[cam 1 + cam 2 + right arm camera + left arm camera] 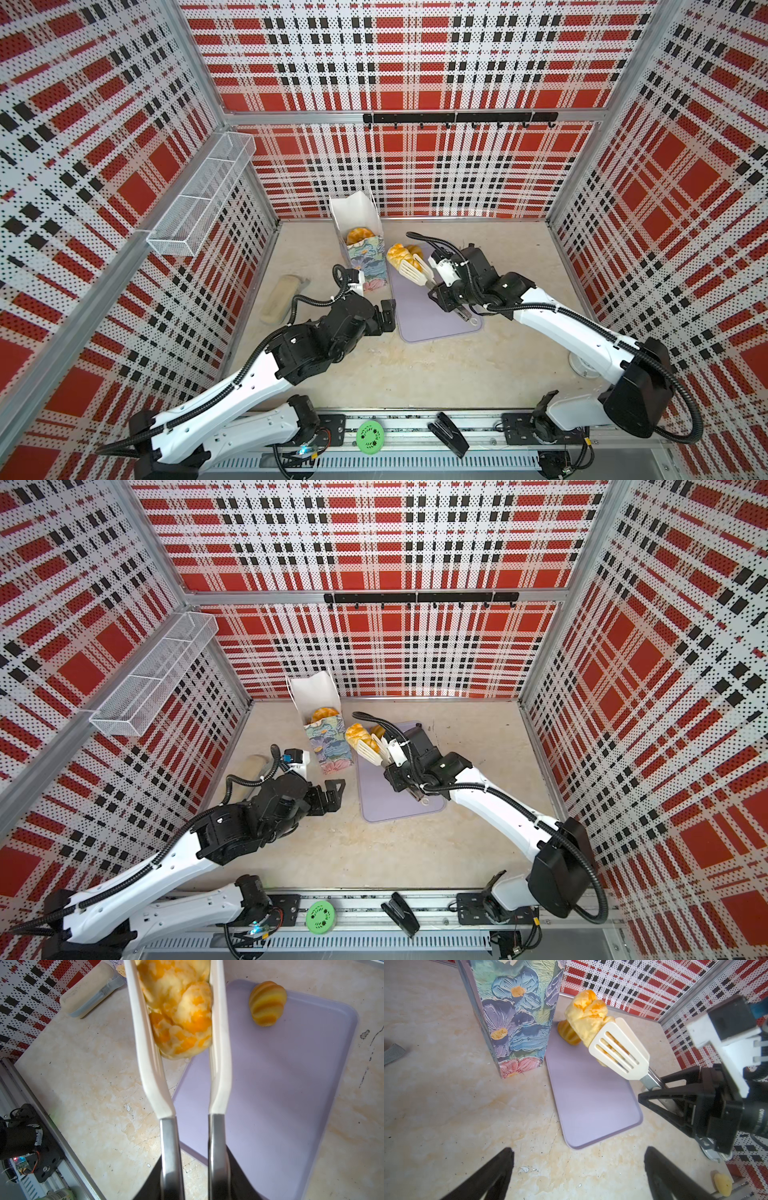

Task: Place the fake bread into the paper bag
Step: 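Lift the glazed roll with the tongs and carry it toward the floral bag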

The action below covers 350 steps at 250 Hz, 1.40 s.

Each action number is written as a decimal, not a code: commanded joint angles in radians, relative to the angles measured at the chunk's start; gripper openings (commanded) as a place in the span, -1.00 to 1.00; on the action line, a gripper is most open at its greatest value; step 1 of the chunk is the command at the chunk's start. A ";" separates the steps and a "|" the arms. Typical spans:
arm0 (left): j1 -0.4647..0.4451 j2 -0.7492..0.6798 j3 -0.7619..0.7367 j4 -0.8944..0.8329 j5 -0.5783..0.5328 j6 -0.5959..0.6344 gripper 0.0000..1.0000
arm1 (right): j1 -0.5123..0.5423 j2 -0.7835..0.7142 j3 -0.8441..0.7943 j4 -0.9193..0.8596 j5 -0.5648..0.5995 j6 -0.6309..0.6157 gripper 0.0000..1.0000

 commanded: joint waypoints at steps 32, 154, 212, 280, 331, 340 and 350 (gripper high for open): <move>0.008 -0.026 0.057 -0.043 -0.040 0.039 0.99 | 0.007 -0.045 0.082 0.040 -0.004 0.003 -0.26; 0.062 -0.013 0.130 -0.057 -0.001 0.100 0.99 | 0.024 -0.031 0.166 0.054 -0.011 0.014 -0.26; 0.097 -0.016 0.145 -0.046 0.023 0.114 0.99 | 0.029 0.004 0.234 0.066 -0.026 0.011 -0.25; 0.144 -0.036 0.152 -0.048 0.035 0.119 0.99 | 0.041 0.076 0.331 0.077 -0.047 0.014 -0.25; 0.196 -0.053 0.153 -0.054 0.067 0.136 0.99 | 0.050 0.129 0.392 0.080 -0.061 0.023 -0.25; 0.207 -0.053 0.153 -0.056 0.076 0.139 0.99 | 0.051 0.138 0.404 0.082 -0.063 0.026 -0.25; 0.220 -0.054 0.153 -0.060 0.086 0.142 0.99 | 0.053 0.149 0.416 0.081 -0.065 0.031 -0.25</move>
